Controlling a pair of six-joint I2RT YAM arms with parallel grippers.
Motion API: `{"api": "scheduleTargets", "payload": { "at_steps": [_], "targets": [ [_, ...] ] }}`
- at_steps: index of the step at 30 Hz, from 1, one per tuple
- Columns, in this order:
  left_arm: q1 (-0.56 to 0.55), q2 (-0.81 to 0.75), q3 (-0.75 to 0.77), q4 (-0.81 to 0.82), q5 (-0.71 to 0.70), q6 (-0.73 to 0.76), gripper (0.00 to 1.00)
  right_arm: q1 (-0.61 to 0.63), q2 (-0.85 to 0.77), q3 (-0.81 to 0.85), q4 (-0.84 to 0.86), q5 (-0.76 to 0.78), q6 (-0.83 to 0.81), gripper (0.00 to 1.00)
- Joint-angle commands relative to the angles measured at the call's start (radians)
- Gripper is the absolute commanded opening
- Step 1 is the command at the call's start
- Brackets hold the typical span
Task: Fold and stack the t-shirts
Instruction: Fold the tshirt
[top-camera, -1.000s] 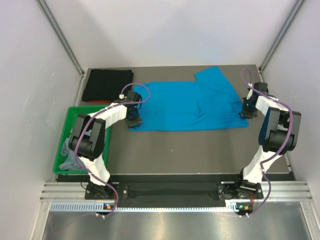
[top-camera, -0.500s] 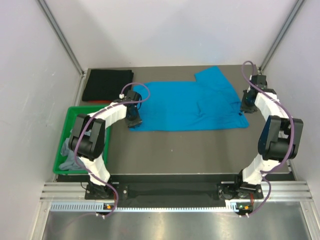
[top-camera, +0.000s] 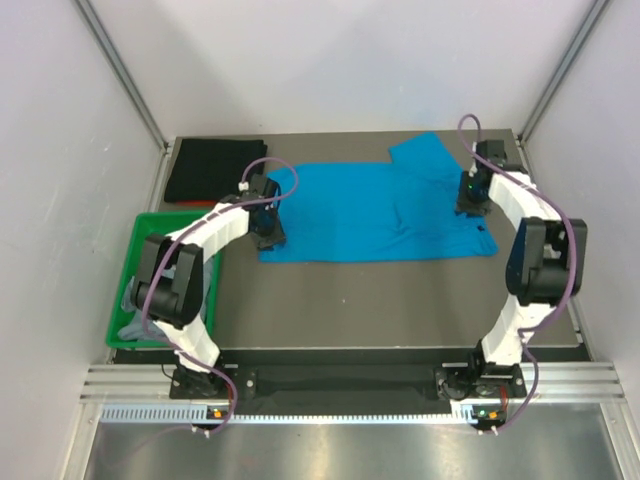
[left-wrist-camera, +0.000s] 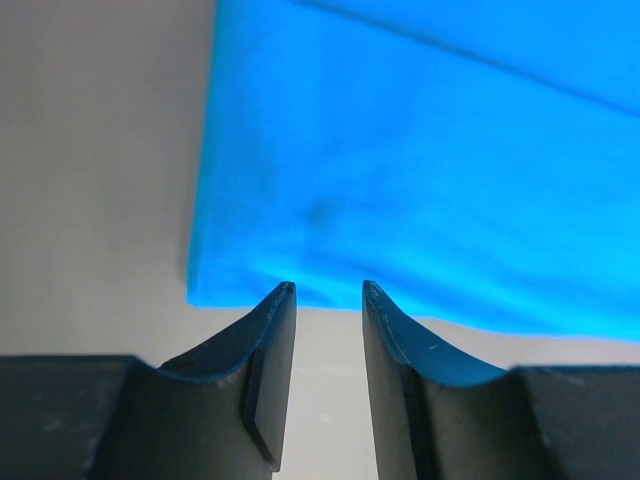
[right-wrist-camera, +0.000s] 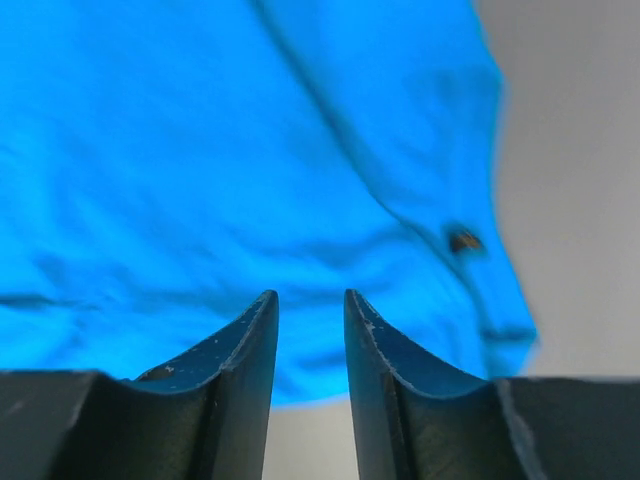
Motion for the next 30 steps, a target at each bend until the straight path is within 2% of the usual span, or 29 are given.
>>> {"api": "scheduleTargets", "payload": {
  "at_steps": [1, 5, 7, 8, 11, 14, 18, 22, 30],
  "targets": [
    [0.006, -0.111, 0.083, -0.001, 0.097, 0.021, 0.39, 0.039, 0.091, 0.17, 0.039, -0.025, -0.014, 0.34],
    [0.009, -0.115, 0.141, -0.004, 0.135, 0.027, 0.4, 0.039, 0.175, 0.289, 0.056, -0.056, 0.024, 0.36],
    [0.011, -0.097, 0.161, -0.008, 0.164, 0.033, 0.4, 0.071, 0.206, 0.353, -0.034, -0.042, 0.073, 0.36],
    [0.011, -0.089, 0.164, -0.01, 0.172, 0.042, 0.4, 0.082, 0.208, 0.356, -0.066, 0.023, 0.101, 0.34],
    [0.011, -0.066, 0.147, -0.014, 0.168, 0.053, 0.38, 0.076, 0.171, 0.28, -0.132, 0.105, 0.236, 0.3],
    [0.011, -0.045, 0.133, -0.026, 0.145, 0.067, 0.38, 0.054, 0.082, 0.11, -0.136, 0.116, 0.308, 0.28],
    [0.034, -0.063, 0.098, -0.06, 0.068, 0.063, 0.4, -0.06, -0.039, -0.036, -0.136, 0.137, 0.431, 0.29],
    [0.098, -0.15, -0.043, 0.039, 0.155, 0.018, 0.43, -0.163, -0.154, -0.156, -0.09, 0.119, 0.491, 0.32],
    [0.121, -0.177, -0.17, 0.085, 0.129, 0.001, 0.46, -0.237, -0.259, -0.367, 0.015, 0.093, 0.515, 0.34]
  ]
}}
